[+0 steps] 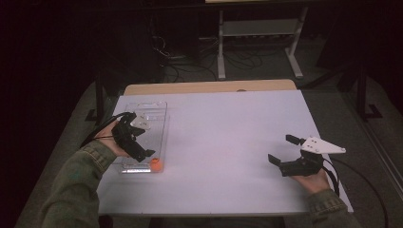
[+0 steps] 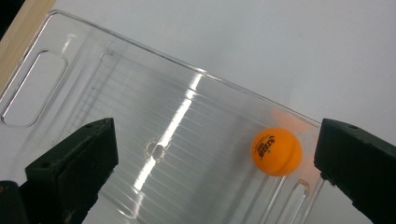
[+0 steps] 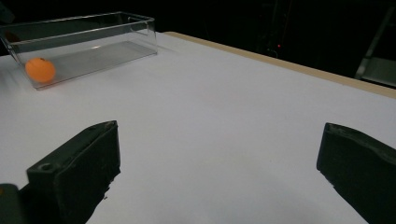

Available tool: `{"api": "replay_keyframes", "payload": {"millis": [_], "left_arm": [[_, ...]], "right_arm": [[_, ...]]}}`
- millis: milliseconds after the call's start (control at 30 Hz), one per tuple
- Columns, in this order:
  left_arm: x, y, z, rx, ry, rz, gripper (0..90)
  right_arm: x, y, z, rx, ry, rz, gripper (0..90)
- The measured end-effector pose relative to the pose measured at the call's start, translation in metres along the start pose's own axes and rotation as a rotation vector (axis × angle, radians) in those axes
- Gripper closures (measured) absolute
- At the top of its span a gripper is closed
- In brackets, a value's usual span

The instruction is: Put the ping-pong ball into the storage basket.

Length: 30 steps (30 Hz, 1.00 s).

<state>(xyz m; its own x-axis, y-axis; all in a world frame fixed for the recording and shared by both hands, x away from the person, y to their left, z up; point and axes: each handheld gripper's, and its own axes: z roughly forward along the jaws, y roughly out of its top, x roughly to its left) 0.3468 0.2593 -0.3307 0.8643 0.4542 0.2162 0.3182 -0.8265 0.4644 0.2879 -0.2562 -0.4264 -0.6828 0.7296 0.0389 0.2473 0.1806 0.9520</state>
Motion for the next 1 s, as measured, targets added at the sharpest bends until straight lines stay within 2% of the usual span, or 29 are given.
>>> {"api": "replay_keyframes", "payload": {"millis": [267,467,600,1000], "left_arm": [[0.0,-0.011,-0.011,-0.083,0.023,-0.043,0.0],[-0.001,-0.016,-0.015,-0.118,0.018,-0.06,0.0],[-0.003,-0.019,-0.018,-0.14,0.038,-0.057,0.0],[-0.005,-0.029,-0.023,-0.234,0.073,-0.103,0.0]], "right_arm": [[0.0,0.0,0.0,0.001,0.001,-0.001,0.0],[0.0,0.0,0.0,-0.002,0.0,0.0,0.0],[0.0,0.0,0.0,-0.002,0.0,-0.001,0.0],[0.0,0.0,0.0,-0.002,0.0,-0.001,0.0]]}}
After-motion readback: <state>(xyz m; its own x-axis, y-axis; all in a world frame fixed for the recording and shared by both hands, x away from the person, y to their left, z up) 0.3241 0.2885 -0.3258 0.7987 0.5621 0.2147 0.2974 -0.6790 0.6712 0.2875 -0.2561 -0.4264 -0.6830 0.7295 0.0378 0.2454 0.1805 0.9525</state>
